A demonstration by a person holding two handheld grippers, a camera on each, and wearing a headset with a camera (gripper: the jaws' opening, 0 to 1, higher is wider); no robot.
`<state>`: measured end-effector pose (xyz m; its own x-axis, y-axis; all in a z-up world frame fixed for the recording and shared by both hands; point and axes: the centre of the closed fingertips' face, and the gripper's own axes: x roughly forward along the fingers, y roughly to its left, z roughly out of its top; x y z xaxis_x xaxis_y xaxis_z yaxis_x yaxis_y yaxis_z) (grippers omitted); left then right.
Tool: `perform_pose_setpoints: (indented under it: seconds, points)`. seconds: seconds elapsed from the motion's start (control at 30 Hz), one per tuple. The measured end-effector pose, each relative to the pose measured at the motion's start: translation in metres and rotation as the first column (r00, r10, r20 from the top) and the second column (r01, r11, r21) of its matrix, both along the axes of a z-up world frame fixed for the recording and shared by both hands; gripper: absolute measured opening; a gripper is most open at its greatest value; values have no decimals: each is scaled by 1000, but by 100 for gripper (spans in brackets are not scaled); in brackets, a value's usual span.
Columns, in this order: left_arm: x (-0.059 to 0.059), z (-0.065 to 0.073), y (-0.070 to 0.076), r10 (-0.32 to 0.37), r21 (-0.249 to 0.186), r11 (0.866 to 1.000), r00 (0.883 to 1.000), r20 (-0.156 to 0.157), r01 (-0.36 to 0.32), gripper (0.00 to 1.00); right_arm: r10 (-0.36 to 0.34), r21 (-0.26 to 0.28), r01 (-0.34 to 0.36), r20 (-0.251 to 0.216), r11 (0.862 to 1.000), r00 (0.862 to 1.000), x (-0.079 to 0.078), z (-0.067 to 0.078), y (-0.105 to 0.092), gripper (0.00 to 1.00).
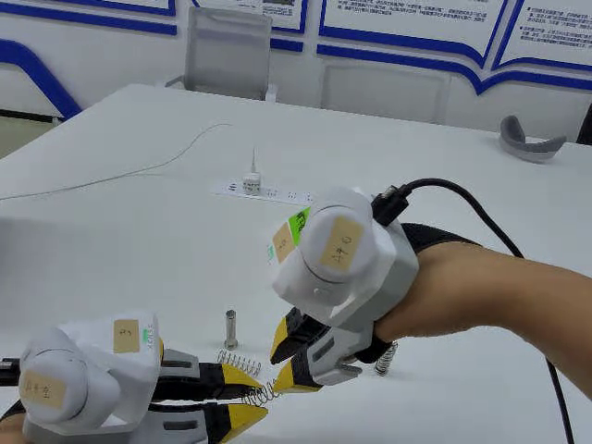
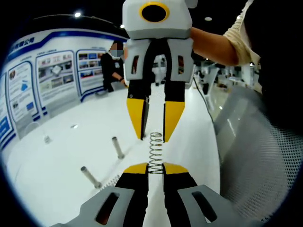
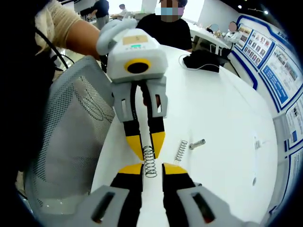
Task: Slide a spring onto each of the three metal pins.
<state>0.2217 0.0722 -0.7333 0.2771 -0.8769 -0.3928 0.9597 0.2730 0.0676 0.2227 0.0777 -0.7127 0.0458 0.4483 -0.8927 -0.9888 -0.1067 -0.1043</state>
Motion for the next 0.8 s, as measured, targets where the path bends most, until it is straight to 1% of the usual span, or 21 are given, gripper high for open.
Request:
perform_pose_setpoints:
  seconds: [0.1, 0.17, 0.33, 0.47, 0.63, 0.8]
  points:
    - [1, 1, 0, 0, -3, 1000, 1000, 2, 0, 11, -8, -17, 8, -5, 1000, 1000, 1, -6, -5, 17]
    - [1, 2, 0, 0, -5, 1000, 1000, 5, 0, 11, -12, -19, 11, -11, 1000, 1000, 0, -8, -6, 17]
    - [1, 5, 0, 1, -12, 1000, 1000, 8, -1, 11, -14, -18, 14, -15, 1000, 1000, -1, -11, -6, 14]
    - [1, 4, 0, 2, -13, 1000, 1000, 6, -1, 11, -13, -12, 13, -12, 1000, 1000, -1, -9, -5, 13]
    - [1, 5, 1, 3, -12, 1000, 1000, 6, -3, 11, -6, 17, 7, -16, 1000, 1000, -5, 1, 2, 12]
    - [1, 4, 1, 4, -8, 1000, 1000, 5, -4, 11, 2, 27, -2, -13, 1000, 1000, -7, 3, 8, 12]
